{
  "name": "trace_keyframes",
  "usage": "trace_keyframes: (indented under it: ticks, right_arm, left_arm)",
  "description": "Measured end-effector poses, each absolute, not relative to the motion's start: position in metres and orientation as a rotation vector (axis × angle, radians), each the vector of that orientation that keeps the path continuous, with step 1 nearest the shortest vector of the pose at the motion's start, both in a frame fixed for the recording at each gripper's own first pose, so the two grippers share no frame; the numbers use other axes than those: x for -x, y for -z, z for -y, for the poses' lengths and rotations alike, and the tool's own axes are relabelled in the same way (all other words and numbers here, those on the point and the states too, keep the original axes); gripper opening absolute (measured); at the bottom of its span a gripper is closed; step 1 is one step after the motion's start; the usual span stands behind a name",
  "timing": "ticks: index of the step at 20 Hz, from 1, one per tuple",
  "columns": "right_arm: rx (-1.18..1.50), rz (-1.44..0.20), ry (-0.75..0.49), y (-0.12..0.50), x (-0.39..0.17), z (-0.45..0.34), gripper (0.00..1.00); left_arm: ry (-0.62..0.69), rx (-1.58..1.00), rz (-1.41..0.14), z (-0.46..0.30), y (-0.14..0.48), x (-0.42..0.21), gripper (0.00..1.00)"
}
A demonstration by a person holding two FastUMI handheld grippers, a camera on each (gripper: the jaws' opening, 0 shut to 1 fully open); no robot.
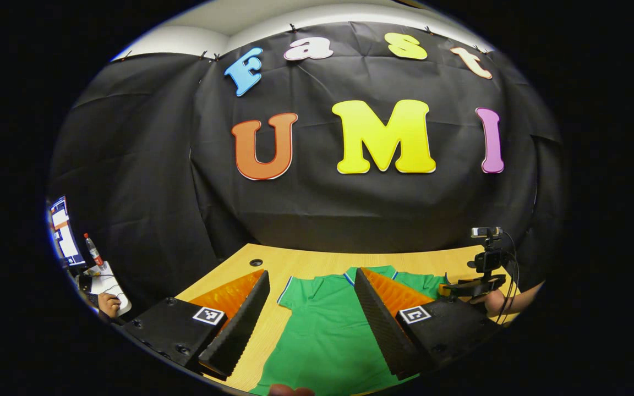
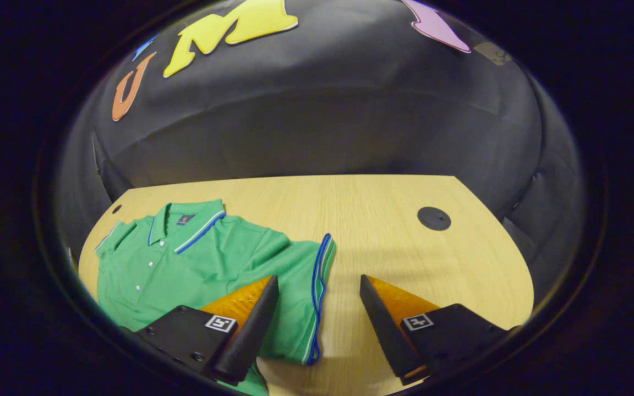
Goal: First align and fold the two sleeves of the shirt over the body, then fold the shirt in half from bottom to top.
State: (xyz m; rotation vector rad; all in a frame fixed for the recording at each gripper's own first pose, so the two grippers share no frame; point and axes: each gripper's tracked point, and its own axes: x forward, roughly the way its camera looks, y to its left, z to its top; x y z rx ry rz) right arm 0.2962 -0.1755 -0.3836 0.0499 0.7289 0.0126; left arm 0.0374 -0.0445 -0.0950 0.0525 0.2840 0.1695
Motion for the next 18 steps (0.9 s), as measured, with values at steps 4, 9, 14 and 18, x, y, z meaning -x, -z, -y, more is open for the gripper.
trace_keyframes:
  ticks: [4,9,14,18]
  right_arm:
    - [-0.027,-0.74,-0.01,0.385,-0.3,0.172,0.48]
    - [-0.134,-0.737,0.007,0.376,-0.302,0.169,0.02]
    - [-0.15,-0.676,-0.007,0.339,-0.303,0.16,0.02]
    - [-0.164,-0.659,-0.039,0.311,-0.307,0.127,0.02]
  left_arm:
    - [-0.187,-0.052,-0.308,0.038,0.1,-0.037,0.99]
    - [-0.2,-0.044,-0.318,0.03,0.102,-0.032,0.99]
    - [-0.221,-0.037,-0.32,0.016,0.102,-0.031,0.99]
    - [-0.229,-0.023,-0.313,0.005,0.097,-0.027,0.99]
